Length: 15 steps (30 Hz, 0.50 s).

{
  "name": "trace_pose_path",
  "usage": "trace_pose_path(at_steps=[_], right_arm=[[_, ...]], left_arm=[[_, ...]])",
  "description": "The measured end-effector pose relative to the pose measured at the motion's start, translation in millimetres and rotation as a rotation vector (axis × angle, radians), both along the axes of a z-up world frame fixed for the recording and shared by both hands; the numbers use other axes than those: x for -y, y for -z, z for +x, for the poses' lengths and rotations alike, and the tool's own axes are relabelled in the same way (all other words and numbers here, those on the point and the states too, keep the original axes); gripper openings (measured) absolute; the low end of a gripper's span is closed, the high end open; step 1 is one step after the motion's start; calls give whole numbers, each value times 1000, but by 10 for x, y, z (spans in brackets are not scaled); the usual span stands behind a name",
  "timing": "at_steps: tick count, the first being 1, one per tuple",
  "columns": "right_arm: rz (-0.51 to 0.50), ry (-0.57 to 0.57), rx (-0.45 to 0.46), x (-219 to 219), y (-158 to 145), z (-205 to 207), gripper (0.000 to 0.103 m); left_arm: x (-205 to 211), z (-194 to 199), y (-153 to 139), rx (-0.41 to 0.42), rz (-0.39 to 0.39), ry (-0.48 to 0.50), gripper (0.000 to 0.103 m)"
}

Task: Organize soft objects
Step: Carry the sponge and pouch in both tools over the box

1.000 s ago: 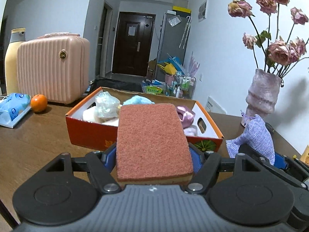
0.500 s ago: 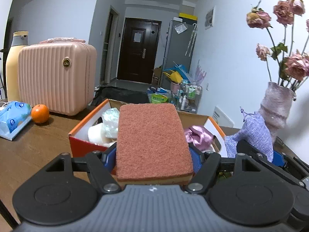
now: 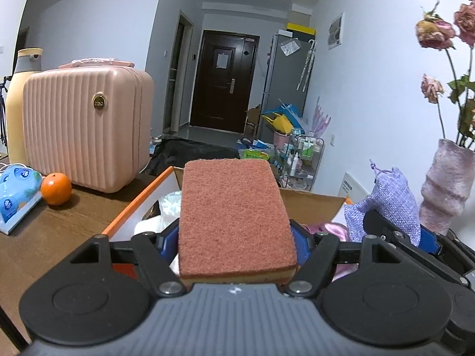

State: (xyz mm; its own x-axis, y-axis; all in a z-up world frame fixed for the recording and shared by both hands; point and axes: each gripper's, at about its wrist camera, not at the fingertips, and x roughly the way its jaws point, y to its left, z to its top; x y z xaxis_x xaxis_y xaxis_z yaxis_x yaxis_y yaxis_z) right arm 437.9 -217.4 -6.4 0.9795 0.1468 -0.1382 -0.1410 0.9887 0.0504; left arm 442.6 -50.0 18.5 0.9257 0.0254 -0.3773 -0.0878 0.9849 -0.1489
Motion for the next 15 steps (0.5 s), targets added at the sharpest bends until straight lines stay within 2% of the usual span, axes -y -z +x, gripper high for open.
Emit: trace_pose_path(at_steps=[15], right_arm=[[15,1,-48,3,28,703,38]], left_arm=[[-36,534,89,-11,29,-35,73]])
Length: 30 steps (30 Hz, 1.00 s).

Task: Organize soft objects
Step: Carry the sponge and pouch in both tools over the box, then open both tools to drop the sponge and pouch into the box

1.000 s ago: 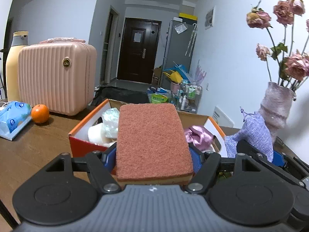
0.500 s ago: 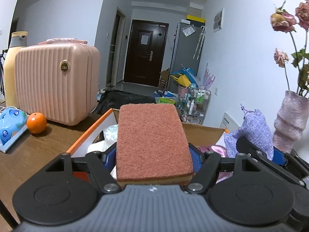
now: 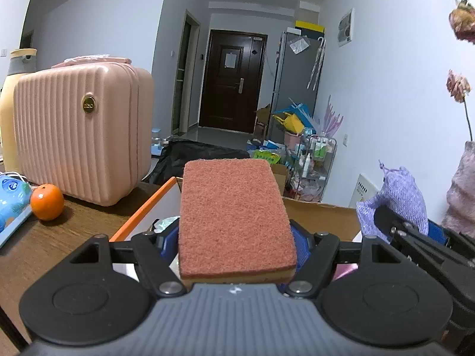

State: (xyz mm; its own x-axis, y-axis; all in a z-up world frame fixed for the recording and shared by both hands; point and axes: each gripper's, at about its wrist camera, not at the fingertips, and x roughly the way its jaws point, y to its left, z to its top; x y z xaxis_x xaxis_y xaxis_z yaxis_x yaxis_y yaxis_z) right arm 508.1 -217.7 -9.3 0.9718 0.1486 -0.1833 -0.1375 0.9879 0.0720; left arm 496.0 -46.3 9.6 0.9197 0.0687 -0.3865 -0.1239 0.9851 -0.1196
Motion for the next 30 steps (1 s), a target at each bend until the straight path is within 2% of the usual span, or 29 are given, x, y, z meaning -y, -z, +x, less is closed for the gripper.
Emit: trace_pose_path(at_steps=[7,13,16,18,22,24,25,26,27,30], right_arm=[[-13,-32,-48,-43,23,272,38],[-26,-52,-89,-64,54,343,39],[-27,-59,-104,-62,62,344,44],[-23,-59,-115,-47,69,359,51],[-15,-60,-127,-29,77,355,58],[-15,-57,-124,-28,76,336,73],[-16,-54,-122,-25,76,322,80],[-15,-49,-117,-20,78,305,93],[-13,-47,-110,-13,79,291,98],[-5,-38,-95,15,68,242,103]], left_arm=[[-25,168,21,8,25,-14,73],[-73,238,36,-6,23,-14,74],[-79,243,39,-4,31,-9,74],[-96,238,41,-3,32,-11,75],[-135,246,34,-6,23,-31,86],[-181,238,27,-4,5,-44,94],[-200,232,21,-2,-3,-52,103],[-225,220,16,4,-11,-67,103],[-239,204,8,12,-18,-79,103],[-287,191,-3,9,-37,-85,103]])
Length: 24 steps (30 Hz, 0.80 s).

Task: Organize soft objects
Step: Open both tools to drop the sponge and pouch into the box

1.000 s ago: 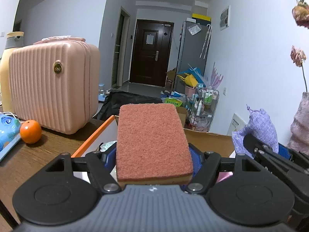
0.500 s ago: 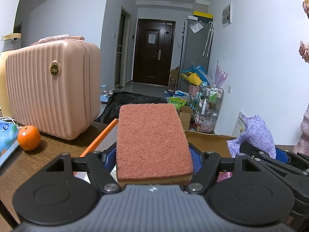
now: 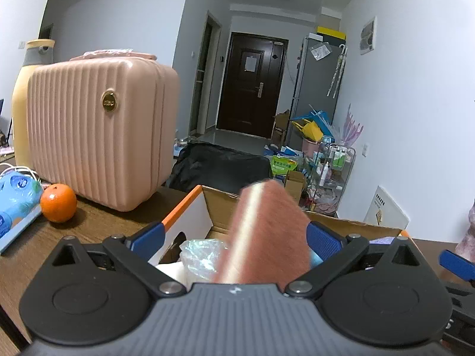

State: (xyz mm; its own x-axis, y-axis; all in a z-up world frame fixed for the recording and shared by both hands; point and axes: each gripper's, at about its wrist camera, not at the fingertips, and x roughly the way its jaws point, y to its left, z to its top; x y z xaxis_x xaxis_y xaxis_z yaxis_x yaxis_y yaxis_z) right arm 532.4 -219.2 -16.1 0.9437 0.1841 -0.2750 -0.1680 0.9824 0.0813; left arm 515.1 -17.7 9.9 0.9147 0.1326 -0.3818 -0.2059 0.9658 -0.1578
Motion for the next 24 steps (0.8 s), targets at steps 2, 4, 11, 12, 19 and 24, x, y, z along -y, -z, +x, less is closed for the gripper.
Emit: trace_pose_path(at_steps=[2,4,11,12,19,24], right_arm=[[9,7,13,27,-8,-37,103],[17,14,22,50,-15,-58,103],[1,48,77,100,-53,-368,103],[-2,50,85,106,-58,-429,103],[-14,52,123,144,-107,-913,103],[-21,48,130,166,-105,-1310,103]], left_arm=[[-62,2,-4,-3,-15,-13,103],[-107,-14,-17,-2,-25,-19,103],[-191,-225,-71,27,5,-22,103],[-198,-277,-80,33,13,-19,103],[-201,-769,-134,74,75,11,103],[-205,-1148,-143,91,105,31,103]])
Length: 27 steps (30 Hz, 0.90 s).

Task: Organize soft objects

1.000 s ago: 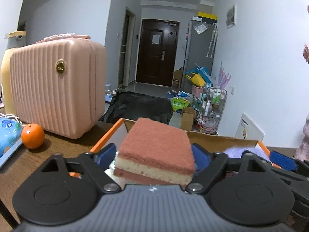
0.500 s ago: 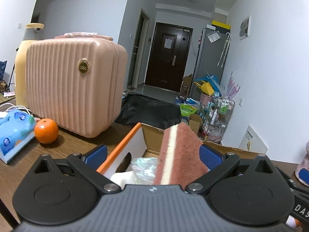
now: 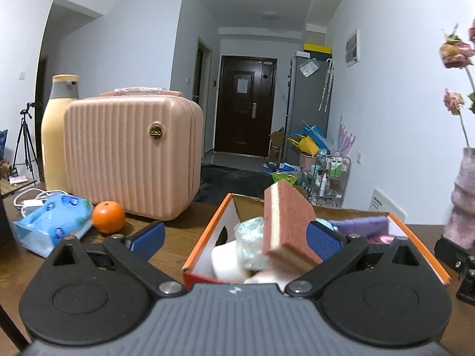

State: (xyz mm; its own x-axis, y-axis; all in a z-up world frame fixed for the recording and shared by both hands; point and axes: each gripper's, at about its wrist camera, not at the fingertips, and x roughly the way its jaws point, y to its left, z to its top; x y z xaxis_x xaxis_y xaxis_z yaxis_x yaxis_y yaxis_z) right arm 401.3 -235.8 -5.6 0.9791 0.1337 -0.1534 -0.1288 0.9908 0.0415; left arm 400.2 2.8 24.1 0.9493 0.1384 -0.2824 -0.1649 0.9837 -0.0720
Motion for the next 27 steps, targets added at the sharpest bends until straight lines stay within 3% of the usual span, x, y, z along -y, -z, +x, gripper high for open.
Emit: trace_pose_path(at_steps=[13,27], right_arm=[[-39,-35,-19,26,-18,-1285,103],[-13,17,-45,111,20,-2452,103]], left_arm=[[-120,-1178,68,-31,48,97,103],[-100,-2489,143,19,85,172,103]])
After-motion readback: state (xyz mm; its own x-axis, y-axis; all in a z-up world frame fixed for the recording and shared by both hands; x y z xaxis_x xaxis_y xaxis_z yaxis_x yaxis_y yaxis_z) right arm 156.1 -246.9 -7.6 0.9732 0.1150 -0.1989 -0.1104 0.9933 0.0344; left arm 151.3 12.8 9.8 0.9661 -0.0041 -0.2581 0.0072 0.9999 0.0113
